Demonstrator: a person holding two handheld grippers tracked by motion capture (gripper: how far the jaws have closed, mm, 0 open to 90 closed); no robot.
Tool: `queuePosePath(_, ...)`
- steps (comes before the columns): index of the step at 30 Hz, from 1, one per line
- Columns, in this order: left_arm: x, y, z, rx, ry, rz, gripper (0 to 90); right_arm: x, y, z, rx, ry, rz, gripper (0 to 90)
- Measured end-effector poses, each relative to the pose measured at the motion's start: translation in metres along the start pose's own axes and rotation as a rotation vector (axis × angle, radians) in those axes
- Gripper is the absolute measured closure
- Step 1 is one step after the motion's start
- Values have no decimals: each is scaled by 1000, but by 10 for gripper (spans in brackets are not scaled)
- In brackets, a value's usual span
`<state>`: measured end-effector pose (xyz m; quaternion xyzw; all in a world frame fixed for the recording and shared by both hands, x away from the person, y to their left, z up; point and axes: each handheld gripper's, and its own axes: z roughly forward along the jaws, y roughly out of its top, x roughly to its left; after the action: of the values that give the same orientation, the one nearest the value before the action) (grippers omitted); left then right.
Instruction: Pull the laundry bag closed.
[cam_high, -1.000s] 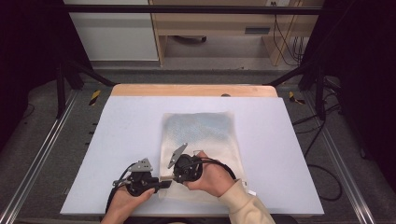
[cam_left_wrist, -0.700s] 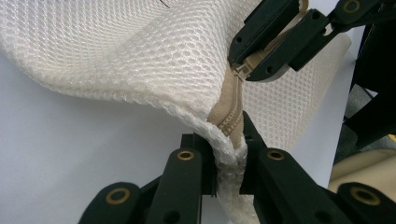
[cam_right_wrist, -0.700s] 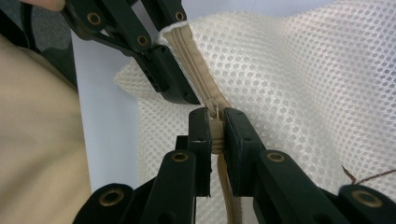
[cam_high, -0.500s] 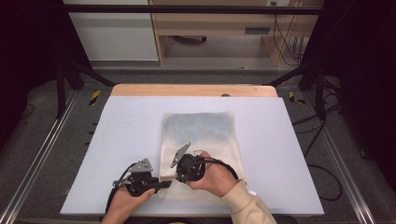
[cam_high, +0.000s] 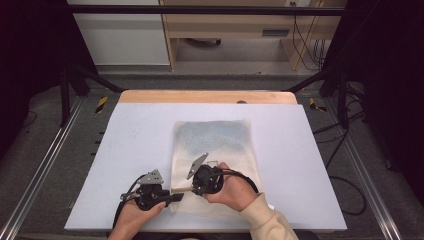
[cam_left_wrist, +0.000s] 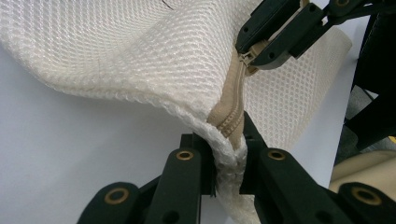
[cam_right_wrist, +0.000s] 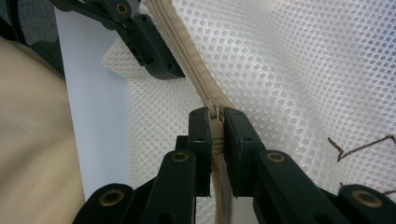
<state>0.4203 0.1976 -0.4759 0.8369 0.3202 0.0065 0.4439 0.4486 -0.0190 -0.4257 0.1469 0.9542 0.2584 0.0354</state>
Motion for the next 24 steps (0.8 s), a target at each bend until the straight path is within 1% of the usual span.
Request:
queuePosePath(3, 0, 0, 0, -1, -2, 1, 822, -1, -2, -1, -7, 2, -1, 819)
queuePosePath(8, 0, 0, 0, -2, -2, 0, 822, -2, -5, -4, -2, -3, 1, 819)
queuePosePath(9, 0, 0, 0, -3, -2, 0, 822, -2, -6, -4, -4, -5, 11, 819)
queuePosePath(13, 0, 0, 0, -1, -1, 1, 822, -3, -8, -6, -6, -6, 14, 819)
queuePosePath(15, 0, 0, 0, 1, -2, 2, 822, -3, -9, -5, -6, -6, 10, 819)
queuePosePath(24, 0, 0, 0, 0, 1, 2, 821, -1, -10, -6, -11, -13, 14, 819)
